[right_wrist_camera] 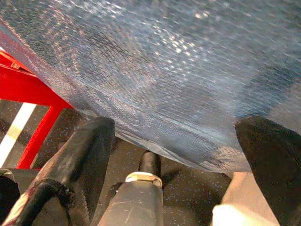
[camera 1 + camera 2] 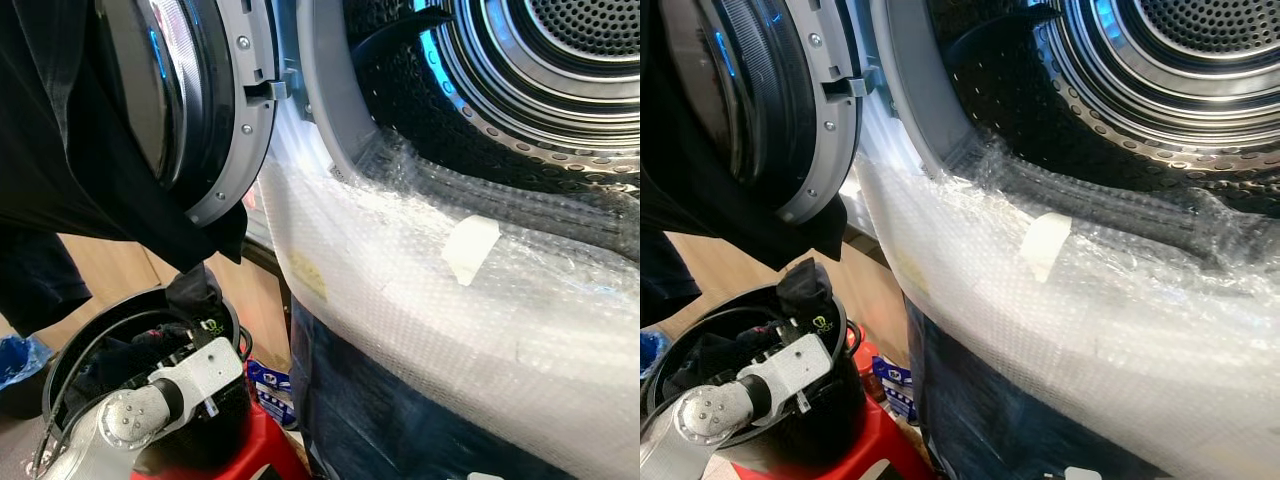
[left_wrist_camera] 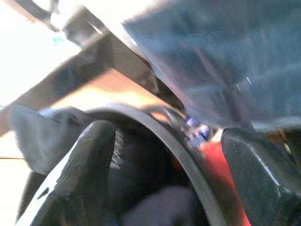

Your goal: Clothes washing

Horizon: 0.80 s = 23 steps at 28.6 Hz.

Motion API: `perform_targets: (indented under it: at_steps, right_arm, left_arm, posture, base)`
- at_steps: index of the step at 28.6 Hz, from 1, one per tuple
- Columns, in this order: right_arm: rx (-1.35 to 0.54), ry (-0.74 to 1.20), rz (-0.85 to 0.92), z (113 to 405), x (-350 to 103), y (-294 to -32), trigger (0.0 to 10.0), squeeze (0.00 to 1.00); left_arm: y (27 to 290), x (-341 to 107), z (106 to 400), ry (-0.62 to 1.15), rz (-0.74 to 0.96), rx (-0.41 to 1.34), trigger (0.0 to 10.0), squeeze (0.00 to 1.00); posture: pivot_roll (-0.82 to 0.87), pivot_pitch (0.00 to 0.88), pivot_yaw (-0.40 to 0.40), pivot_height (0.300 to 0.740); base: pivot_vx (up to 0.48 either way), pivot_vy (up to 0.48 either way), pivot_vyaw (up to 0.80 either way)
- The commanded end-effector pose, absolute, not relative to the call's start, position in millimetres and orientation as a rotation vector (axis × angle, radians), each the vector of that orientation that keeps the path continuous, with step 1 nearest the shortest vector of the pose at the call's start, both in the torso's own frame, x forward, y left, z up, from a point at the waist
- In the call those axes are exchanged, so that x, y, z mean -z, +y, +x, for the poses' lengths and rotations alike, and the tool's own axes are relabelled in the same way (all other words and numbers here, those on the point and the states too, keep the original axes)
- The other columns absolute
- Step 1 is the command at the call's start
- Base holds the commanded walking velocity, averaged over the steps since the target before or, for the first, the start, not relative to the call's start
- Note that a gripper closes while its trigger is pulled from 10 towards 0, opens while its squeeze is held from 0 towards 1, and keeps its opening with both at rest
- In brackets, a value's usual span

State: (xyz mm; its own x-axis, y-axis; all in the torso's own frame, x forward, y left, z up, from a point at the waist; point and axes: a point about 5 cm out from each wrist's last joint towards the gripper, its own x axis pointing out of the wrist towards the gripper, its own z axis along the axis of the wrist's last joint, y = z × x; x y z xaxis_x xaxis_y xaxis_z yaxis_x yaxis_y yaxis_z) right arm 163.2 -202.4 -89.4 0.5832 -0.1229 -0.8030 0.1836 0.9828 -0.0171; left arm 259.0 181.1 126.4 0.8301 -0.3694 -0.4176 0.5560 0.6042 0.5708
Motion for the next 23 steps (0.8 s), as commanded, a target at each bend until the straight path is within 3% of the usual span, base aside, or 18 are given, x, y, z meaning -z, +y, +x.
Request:
perform_targets:
  at_steps: [1, 4, 9, 13, 15, 16, 17, 19, 23]
  right_arm:
    - [0.181, 0.938, 0.073, 160, 91, -202, 10.0, 0.00]
    - [0.180, 0.960, 0.064, 152, 94, -204, 10.0, 0.00]
    - [0.161, 0.973, 0.053, 148, 95, -203, 10.0, 0.00]
    - [0.128, 0.977, 0.027, 149, 95, -203, 10.0, 0.00]
    - [0.125, 0.982, 0.022, 149, 95, -205, 10.0, 0.00]
    - [0.125, 0.982, 0.022, 149, 95, -205, 10.0, 0.00]
    - [0.109, 0.983, 0.002, 150, 94, -206, 10.0, 0.00]
    - [0.103, 0.978, -0.006, 153, 93, -207, 10.0, 0.00]
    - [0.103, 0.970, -0.006, 158, 91, -207, 10.0, 0.00]
  left_arm:
    - [184, -142, 266, 0.202, 0.729, 0.479, 10.0, 0.00]
    - [183, -167, 268, 0.130, 0.511, 0.317, 10.0, 0.00]
    - [172, -179, 242, 0.188, 0.003, 0.371, 10.0, 0.00]
    - [199, -182, 218, 0.286, 0.024, 0.344, 10.0, 0.00]
    - [223, -183, 216, 0.302, 0.060, 0.206, 10.0, 0.00]
    - [223, -183, 216, 0.302, 0.060, 0.206, 10.0, 0.00]
    - [257, -183, 213, 0.343, 0.090, -0.039, 10.0, 0.00]
    - [284, -180, 205, 0.377, 0.068, -0.237, 10.0, 0.00]
    - [295, -183, 195, 0.414, 0.066, -0.273, 10.0, 0.00]
  posture:
    - [0.19, 0.027, 0.045, 0.740]
    - [0.19, 0.035, 0.043, 0.740]
    - [0.21, 0.043, 0.033, 0.740]
    - [0.24, 0.047, 0.023, 0.740]
    - [0.25, 0.046, 0.017, 0.740]
    - [0.25, 0.046, 0.017, 0.740]
    - [0.26, 0.046, 0.011, 0.740]
    - [0.27, 0.046, 0.008, 0.740]
    - [0.28, 0.050, 0.002, 0.740]
  base:
    - [0.000, 0.000, 0.00]
    - [0.000, 0.000, 0.00]
    - [0.000, 0.000, 0.00]
    - [0.000, 0.000, 0.00]
    - [0.000, 0.000, 0.00]
    - [0.000, 0.000, 0.00]
    - [0.000, 0.000, 0.00]
    - [0.000, 0.000, 0.00]
    - [0.000, 0.000, 0.00]
